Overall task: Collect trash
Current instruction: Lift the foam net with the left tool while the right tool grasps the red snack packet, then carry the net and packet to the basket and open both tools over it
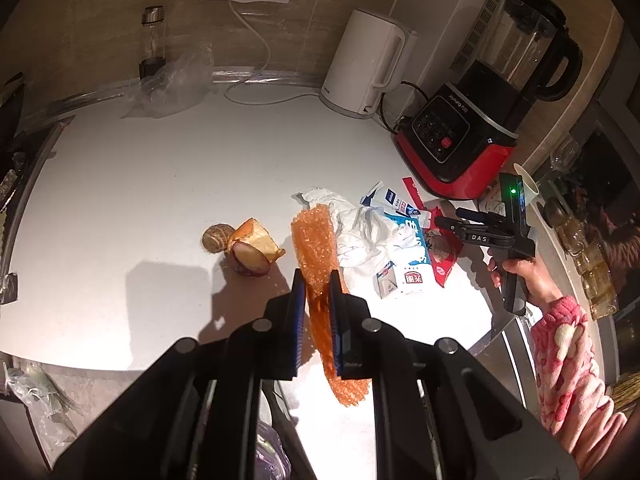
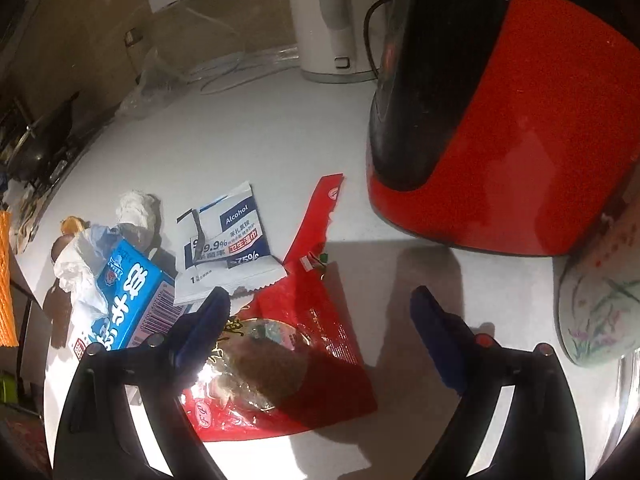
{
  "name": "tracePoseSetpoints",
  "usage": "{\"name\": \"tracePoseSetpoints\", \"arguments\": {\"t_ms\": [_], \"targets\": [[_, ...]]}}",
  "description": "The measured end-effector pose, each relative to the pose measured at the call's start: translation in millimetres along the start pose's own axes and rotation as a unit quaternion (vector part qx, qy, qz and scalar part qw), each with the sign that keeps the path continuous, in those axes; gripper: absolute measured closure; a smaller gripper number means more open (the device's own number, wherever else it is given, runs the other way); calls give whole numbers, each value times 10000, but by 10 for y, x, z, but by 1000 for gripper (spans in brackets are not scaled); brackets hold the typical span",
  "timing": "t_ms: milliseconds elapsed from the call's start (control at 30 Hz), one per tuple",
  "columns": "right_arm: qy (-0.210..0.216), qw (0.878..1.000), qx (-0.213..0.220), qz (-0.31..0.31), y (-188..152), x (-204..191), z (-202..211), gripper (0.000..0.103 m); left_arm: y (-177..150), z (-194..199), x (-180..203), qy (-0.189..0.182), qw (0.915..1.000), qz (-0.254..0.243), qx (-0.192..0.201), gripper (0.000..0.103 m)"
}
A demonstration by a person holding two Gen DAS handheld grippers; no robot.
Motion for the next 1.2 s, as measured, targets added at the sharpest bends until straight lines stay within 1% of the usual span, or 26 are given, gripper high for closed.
{"name": "tracePoseSetpoints", "arguments": {"t_ms": [33,100,133,167,233,300,333,433,500,633,767,933,1033,1200], "targets": [[42,9999,-52,110,3,-33,-22,23,-2,1,8,0,10000,-6,6,92],[84,9991,-227,357,-2,-112,-92,37,-3,-1,17,22,10000,-24,6,92],[23,9983,-274,509,-4,-155,-114,40,-5,-2,19,16,10000,-30,4,92],[-21,9975,-251,659,-1,-203,-120,43,-7,-5,25,20,10000,-38,0,92],[2,9968,-247,761,-20,-229,-98,57,-11,-14,29,30,10000,-48,-2,92],[149,9968,-293,723,-28,-231,-80,91,-19,-30,39,51,10000,-64,-18,92],[173,9967,-300,734,-55,-243,-67,96,-23,-39,51,47,10000,-70,-29,92],[161,9962,-275,810,-148,-295,-22,100,-31,-74,107,-13,9999,-135,-65,92],[180,9966,-230,765,-203,-303,36,101,-35,-107,170,-107,9997,-173,-98,92],[44,9978,-32,654,-288,-327,231,102,-43,-167,314,-220,9992,-281,-158,92],[-188,9984,247,480,-335,-301,503,102,-52,-187,462,-219,9985,-487,-136,92],[-564,9958,652,314,-346,-319,940,102,-72,-209,580,-289,9975,-622,-166,92],[-771,9926,872,351,-337,-429,1210,102,-91,-196,632,-318,9969,-696,-165,92],[-954,9859,1280,510,-361,-839,1709,102,-138,-70,653,-469,9958,-784,-104,92]]}}
Point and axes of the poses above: each gripper's, at about its wrist camera, not at the fingertips, and z roughly against the way its jaws point, x to its right, y to its top, the point moved 2 cm from there along -z, roughly the way its jaws point, and after that the axes turned 6 degrees about -y, right-handed, at the moved point
